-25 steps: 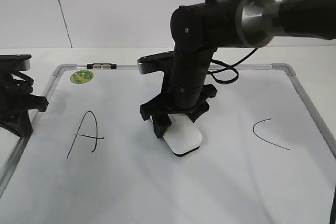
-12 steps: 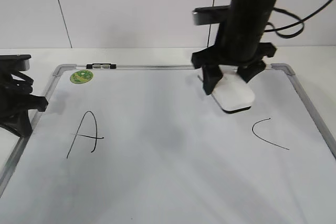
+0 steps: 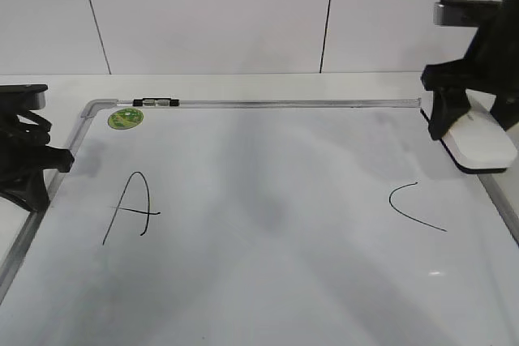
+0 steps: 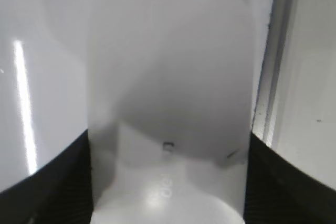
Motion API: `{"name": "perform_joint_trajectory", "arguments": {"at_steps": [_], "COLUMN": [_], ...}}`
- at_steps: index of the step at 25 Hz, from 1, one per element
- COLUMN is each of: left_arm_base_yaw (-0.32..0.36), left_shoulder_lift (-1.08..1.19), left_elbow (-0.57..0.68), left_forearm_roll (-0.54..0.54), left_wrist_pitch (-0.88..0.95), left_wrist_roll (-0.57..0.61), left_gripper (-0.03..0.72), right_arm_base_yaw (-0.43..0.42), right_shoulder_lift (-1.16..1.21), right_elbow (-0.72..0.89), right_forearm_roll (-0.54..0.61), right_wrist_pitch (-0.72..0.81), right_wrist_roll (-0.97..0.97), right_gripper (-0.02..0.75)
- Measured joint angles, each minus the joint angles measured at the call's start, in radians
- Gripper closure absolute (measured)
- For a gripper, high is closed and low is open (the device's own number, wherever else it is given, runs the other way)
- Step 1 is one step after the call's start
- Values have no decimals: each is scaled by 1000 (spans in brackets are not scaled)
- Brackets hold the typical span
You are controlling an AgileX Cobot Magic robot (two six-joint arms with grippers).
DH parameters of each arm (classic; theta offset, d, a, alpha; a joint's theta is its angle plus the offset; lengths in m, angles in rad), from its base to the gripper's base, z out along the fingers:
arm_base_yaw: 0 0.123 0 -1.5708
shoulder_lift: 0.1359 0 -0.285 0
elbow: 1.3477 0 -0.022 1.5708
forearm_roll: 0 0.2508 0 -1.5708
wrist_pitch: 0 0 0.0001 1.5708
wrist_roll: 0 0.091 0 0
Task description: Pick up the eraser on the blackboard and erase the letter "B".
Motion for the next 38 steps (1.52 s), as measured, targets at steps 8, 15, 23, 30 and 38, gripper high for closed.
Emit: {"name": "perform_joint_trajectory", "arguments": {"at_steps": [8, 15, 23, 30, 38], "left_arm_base_yaw": [0, 0, 0, 0, 0], "left_shoulder_lift": [0, 0, 0, 0, 0], "left_elbow": [0, 0, 0, 0, 0], "left_forearm_roll": [-2, -2, -2, -2, -2], "left_wrist_pitch": [0, 0, 0, 0, 0], "left_wrist_roll": [0, 0, 0, 0, 0], "left_gripper": [670, 670, 671, 671, 671], "right_arm_base_yaw": [-114, -136, -136, -136, -136], "right_shoulder_lift": [-32, 4, 38, 38, 67], "right_elbow": [187, 190, 190, 190, 190], "right_forearm_roll": [71, 66, 60, 59, 59], "right_wrist_pitch": [-158, -210, -215, -222, -236], "right_wrist_roll": [-131, -151, -154, -154, -154], "right_gripper": [209, 209, 209, 209, 209]}}
